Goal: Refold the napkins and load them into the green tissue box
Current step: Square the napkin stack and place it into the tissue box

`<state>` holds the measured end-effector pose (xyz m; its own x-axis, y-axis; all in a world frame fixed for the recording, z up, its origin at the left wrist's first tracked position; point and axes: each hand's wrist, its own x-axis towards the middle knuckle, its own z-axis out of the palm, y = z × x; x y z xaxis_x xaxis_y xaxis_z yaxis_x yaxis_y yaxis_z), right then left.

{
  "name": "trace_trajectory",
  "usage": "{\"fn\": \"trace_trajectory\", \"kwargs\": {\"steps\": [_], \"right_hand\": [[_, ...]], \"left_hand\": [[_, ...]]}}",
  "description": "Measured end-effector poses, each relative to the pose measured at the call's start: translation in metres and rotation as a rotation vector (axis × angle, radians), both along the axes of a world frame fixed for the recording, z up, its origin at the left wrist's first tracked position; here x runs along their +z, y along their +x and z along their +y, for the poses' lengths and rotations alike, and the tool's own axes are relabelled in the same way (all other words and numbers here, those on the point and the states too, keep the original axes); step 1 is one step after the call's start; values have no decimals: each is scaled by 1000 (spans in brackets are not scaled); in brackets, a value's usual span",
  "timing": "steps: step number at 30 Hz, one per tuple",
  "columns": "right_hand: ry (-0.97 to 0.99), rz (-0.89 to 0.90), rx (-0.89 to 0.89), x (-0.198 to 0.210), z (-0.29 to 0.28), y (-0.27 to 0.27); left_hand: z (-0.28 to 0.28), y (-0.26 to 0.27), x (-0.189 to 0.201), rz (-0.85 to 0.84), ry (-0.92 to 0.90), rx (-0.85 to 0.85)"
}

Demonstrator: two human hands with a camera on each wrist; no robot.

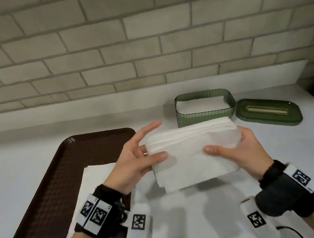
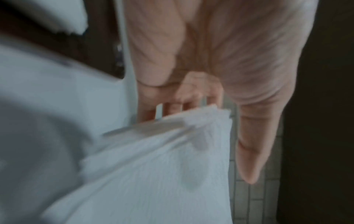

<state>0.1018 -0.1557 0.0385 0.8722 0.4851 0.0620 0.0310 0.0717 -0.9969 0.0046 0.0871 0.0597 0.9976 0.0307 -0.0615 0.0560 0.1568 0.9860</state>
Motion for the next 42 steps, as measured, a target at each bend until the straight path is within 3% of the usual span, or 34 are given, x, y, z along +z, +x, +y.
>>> {"fn": "trace_trajectory", "kwargs": {"steps": [2,8,12,18,27,33,38,42], "right_hand": [[8,1,-88,-11,-14,11],[-75,-18,-176,-48,-23,39],[-195,-50,-171,-65,-29,48],[-173,-72,-110,-74,-28,44],[-43,-155,-216,-64,-14,41],[-356,-143,-108,-87,-18,39],[-496,-251,-144,-79,-23,45],[-447,-217,-143,-48,-24,65]], "left_hand": [[-14,23,-20,45,-18,-3],[-60,72,-60,-3,252,187],[-64,78,-76,-58,430,196],[-69,66,-89,-182,488,172],[-69,62,-83,-317,457,338],[-63,53,-107,-193,635,83],[-51,59,-107,-159,737,134],[-37,80,-82,-167,627,208]]}}
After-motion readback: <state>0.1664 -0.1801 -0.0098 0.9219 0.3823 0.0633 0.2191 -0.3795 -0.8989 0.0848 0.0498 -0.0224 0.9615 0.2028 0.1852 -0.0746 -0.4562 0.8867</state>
